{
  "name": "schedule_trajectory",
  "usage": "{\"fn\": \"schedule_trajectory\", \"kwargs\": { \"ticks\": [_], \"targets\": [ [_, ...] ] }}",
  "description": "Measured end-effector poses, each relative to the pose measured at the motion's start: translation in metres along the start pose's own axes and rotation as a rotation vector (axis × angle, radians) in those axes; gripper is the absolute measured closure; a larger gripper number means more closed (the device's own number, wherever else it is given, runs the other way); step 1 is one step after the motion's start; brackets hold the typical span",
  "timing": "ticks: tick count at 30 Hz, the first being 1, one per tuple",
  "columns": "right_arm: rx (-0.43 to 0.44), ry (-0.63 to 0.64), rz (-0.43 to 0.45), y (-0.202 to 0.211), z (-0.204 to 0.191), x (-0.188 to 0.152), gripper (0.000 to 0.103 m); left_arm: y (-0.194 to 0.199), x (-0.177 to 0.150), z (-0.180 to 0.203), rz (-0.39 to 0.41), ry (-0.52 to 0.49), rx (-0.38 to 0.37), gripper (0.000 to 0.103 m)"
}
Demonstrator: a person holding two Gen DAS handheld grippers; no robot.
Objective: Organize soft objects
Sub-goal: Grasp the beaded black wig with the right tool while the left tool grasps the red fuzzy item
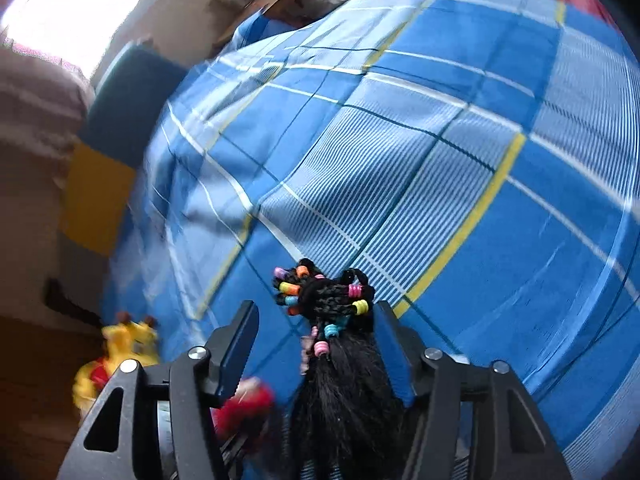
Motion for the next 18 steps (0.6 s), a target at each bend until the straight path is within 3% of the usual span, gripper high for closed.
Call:
{"fn": "schedule_trajectory", "kwargs": {
  "ticks": [9, 12, 18],
  "targets": [
    [-0.188, 0.240, -0.043, -0.028, -0.026, -0.011, 0.044, 0.059, -0.086, -0.019, 0.043, 0.073, 0.123, 0.080],
    [-0.344, 0.378, -0.051, -0.041, -0.036, -0.022, 0.075, 0.069, -0.113, -0.018, 0.089, 0.064, 0.162, 0.080],
    [-0.331, 0.390, -0.042, -0.042, -0.037, -0.023, 0.076, 0.070, -0.132, -0.016, 0.181, 0.069, 0.187, 0.079]
  ]
}}
Point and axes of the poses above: each gripper's, at about its wrist camera, not at the fingertips, and y roughly against the way its jaws point, z to its right, x to its top, the point moved 1 cm from there along -y, roughly the way its jaws point
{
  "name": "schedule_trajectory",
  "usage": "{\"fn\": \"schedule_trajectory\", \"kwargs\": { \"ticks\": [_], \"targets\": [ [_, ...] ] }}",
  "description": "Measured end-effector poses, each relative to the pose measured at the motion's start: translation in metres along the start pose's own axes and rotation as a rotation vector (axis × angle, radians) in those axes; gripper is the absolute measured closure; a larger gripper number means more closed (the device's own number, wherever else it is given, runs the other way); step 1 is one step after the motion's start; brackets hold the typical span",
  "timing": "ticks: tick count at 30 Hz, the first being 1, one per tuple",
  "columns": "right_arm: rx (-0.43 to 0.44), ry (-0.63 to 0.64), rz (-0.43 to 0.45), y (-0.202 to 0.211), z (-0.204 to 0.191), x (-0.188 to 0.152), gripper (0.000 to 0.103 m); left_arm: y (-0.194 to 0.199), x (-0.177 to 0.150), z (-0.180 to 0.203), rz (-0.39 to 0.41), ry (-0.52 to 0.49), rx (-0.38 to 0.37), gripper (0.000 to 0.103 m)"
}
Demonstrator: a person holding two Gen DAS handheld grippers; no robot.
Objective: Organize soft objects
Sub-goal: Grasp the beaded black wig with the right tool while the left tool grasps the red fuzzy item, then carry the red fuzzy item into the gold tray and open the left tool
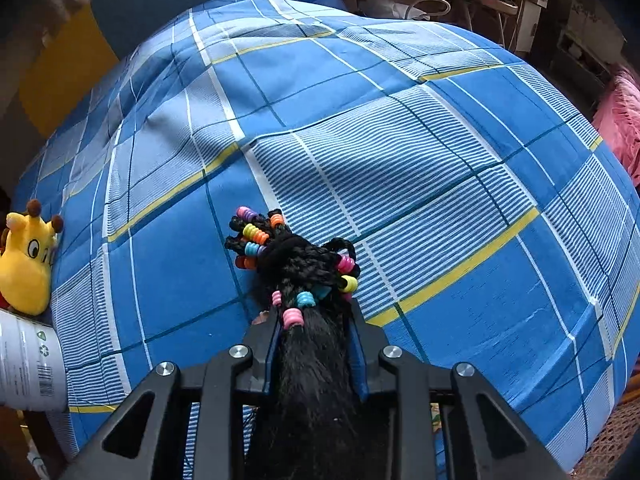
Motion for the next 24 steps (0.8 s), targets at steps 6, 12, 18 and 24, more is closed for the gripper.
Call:
{"fn": "schedule_trajectory", "kwargs": {
  "ticks": [6, 12, 18, 24],
  "targets": [
    [0.068, -0.079, -0.019, -0.006, 0.015, 0.004, 0.074, -0.006, 0.004, -0.014, -0.020, 0.091, -0.075, 0.077],
    [0.103, -0.120, -0.008, -0.002, 0.022, -0.002, 0.074, -0.004, 0.005, -0.016, -0.022, 0.114, -0.085, 0.081],
    [0.043, -0.038, -0.001, 0.001, 0.010, -0.003, 0.074, 0.012, 0.000, -0.025, -0.049, 0.164, -0.019, 0.083],
    [-0.034, 0.023, 0.027, 0.002, 0.000, -0.002, 0.075, 0.039, -0.017, -0.037, -0.038, 0.169, 0.122, 0.083]
  ]
}}
Point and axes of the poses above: each gripper's, at about its wrist camera, not at the fingertips, and y roughly against the way its jaws point, z to its right, x to its top, the point moved 1 cm from there along -y, roughly the way its jaws point
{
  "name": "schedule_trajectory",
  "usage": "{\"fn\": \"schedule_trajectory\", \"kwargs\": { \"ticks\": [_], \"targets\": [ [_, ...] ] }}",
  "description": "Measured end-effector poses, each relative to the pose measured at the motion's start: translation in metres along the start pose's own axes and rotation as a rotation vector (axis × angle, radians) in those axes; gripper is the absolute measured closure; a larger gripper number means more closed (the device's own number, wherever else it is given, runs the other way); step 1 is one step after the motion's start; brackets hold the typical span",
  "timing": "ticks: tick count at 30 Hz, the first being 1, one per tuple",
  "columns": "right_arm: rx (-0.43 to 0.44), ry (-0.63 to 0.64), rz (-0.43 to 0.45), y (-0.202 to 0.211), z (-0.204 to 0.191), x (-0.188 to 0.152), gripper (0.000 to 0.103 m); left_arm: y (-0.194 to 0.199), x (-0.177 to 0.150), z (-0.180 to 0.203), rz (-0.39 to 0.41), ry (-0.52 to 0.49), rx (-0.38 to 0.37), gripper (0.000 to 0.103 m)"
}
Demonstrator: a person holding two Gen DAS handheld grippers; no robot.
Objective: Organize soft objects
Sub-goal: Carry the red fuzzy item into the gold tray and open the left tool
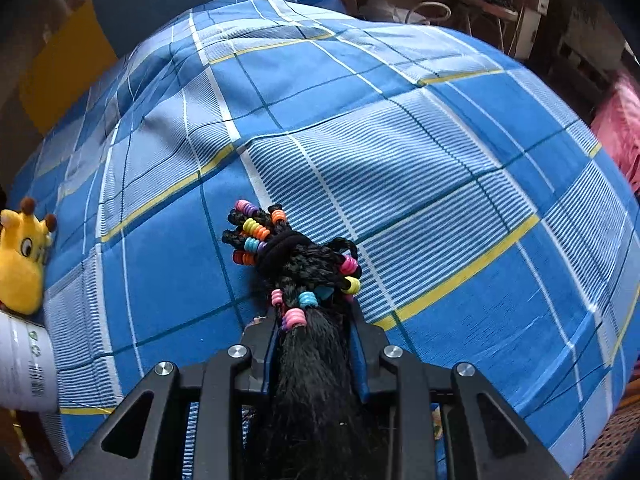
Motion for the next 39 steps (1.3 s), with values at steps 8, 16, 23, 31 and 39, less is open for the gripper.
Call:
{"fn": "schedule_trajectory", "kwargs": {
  "ticks": [8, 16, 23, 31, 39],
  "targets": [
    [-0.042, 0.029, 0.105, 0.016, -0.004, 0.002, 0.076, 0.035, -0.008, -0.019, 0.053, 0.019, 0.072, 0.083],
    [-0.024, 0.172, 0.134, 0.019, -0.033, -0.003, 0.076, 0.063, -0.008, -0.030, 0.075, 0.060, 0.106, 0.083],
    [-0.027, 0.188, 0.142, 0.021, -0.037, -0.005, 0.077, 0.082, -0.006, -0.046, 0.095, 0.104, 0.134, 0.083],
    [-0.053, 0.200, 0.124, 0.015, -0.038, -0.006, 0.079, 0.099, -0.007, -0.064, 0.118, 0.142, 0.167, 0.083],
    [-0.062, 0.155, 0.135, 0.018, -0.030, -0.003, 0.079, 0.125, -0.019, -0.110, 0.141, 0.256, 0.210, 0.083]
  ]
}}
Point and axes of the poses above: each gripper's, at about its wrist camera, not at the fingertips, and y roughly against the way its jaws point, z to its right, x to its top, the point moved 1 cm from there along -y, roughly the way its jaws point
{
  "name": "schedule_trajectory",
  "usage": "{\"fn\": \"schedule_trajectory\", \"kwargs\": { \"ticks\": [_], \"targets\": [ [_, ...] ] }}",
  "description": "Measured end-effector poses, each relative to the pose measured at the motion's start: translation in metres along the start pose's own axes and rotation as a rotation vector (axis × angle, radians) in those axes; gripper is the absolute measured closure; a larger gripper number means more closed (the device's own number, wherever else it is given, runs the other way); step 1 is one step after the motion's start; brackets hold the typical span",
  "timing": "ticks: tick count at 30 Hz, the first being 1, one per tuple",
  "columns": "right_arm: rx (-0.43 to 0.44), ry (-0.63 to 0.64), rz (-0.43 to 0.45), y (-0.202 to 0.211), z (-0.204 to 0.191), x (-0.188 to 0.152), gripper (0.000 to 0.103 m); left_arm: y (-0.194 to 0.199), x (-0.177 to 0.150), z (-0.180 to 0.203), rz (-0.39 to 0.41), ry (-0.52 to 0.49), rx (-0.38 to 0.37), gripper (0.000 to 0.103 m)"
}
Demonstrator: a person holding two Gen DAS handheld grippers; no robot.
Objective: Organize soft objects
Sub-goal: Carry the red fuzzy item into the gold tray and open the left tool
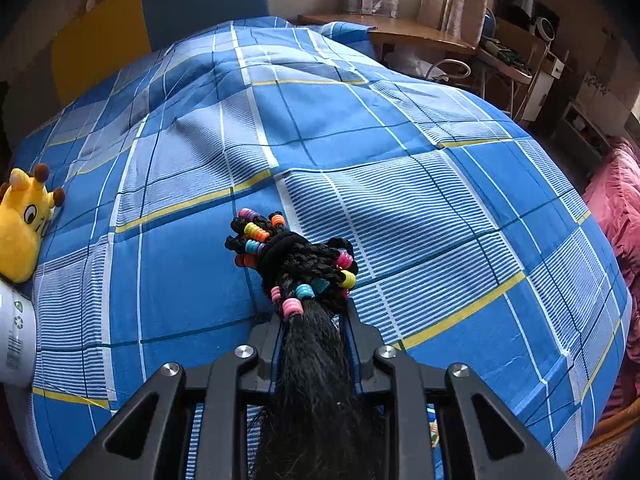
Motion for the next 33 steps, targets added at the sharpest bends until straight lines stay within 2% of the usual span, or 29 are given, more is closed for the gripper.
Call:
{"fn": "schedule_trajectory", "kwargs": {
  "ticks": [6, 11, 14, 18, 21, 26, 33],
  "targets": [
    [0.010, 0.002, 0.023, 0.004, -0.003, 0.002, 0.079, 0.012, 0.002, -0.072, 0.010, 0.187, 0.080, 0.082],
    [0.032, 0.026, 0.026, 0.007, -0.012, 0.001, 0.079, 0.000, -0.003, -0.126, -0.039, 0.341, 0.129, 0.081],
    [0.072, 0.009, 0.023, 0.011, -0.017, 0.003, 0.079, -0.004, -0.005, -0.132, -0.047, 0.335, 0.148, 0.076],
    [0.113, 0.024, 0.031, 0.024, -0.034, 0.010, 0.079, -0.006, -0.009, -0.128, -0.053, 0.281, 0.178, 0.057],
    [0.146, 0.047, 0.046, 0.035, -0.053, 0.019, 0.079, -0.008, -0.012, -0.124, -0.061, 0.269, 0.183, 0.050],
    [0.207, 0.118, 0.090, 0.062, -0.104, 0.040, 0.079, -0.003, -0.011, -0.117, -0.040, 0.230, 0.199, 0.035],
    [0.301, 0.245, 0.177, 0.110, -0.191, 0.062, 0.080, 0.012, -0.007, -0.109, 0.006, 0.189, 0.220, 0.028]
  ]
}}
Point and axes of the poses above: each gripper's, at about its wrist camera, not at the fingertips, and y roughly against the way its jaws point, z to its right, x to its top, the point moved 1 cm from there along -y, roughly the way its jaws point
